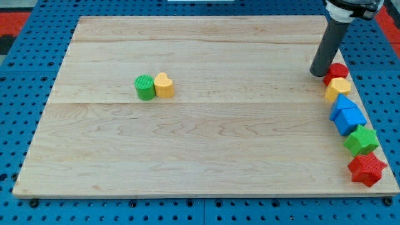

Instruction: Push yellow heart to the red circle

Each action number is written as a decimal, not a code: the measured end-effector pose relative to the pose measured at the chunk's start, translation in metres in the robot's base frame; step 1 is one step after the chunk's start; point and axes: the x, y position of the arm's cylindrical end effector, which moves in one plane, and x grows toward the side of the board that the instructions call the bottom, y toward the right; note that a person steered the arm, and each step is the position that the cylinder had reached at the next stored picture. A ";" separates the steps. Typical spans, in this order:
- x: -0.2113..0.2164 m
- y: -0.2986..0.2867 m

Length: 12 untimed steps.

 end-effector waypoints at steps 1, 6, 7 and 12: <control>-0.001 -0.030; -0.061 -0.493; -0.040 -0.532; 0.046 -0.314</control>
